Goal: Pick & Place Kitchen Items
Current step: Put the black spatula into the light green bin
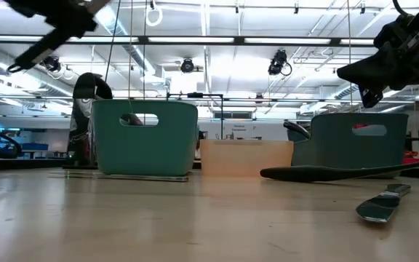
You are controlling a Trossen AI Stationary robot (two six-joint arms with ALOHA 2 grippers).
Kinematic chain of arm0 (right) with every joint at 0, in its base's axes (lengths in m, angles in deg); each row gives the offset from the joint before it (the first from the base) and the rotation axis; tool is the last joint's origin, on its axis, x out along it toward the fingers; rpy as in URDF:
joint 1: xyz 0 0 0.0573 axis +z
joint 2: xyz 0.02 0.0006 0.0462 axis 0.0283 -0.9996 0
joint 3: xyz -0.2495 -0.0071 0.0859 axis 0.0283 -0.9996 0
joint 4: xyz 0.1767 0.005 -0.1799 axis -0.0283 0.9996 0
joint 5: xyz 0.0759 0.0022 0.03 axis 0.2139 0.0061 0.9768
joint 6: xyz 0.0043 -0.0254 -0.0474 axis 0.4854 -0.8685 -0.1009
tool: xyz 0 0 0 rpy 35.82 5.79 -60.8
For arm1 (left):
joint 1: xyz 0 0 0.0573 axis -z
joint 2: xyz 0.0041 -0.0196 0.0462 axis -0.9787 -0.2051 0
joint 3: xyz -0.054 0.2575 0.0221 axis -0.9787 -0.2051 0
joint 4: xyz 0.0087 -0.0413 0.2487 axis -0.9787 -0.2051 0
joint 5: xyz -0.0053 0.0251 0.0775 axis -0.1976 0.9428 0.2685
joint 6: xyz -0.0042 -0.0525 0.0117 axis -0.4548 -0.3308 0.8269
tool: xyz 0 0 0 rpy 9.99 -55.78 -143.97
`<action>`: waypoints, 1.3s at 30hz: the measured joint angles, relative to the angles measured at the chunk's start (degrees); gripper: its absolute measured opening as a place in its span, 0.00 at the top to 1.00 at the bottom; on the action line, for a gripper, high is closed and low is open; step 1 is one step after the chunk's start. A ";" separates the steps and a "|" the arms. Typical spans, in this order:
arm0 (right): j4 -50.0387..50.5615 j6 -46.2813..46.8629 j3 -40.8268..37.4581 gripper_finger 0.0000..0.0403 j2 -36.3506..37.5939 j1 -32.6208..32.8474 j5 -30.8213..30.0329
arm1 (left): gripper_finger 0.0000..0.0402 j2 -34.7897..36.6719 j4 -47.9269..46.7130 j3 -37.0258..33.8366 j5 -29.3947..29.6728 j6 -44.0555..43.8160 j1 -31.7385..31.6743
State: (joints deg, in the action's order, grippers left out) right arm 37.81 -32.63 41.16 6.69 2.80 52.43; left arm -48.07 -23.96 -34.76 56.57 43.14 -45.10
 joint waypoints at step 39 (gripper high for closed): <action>-1.10 1.47 0.00 0.98 -1.71 -0.02 -0.62 | 0.79 11.95 -17.53 16.23 45.05 42.18 -3.39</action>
State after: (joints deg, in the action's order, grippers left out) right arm 36.70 -31.16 41.16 4.98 2.78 51.80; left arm -36.12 -41.49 -18.53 101.62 85.32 -48.49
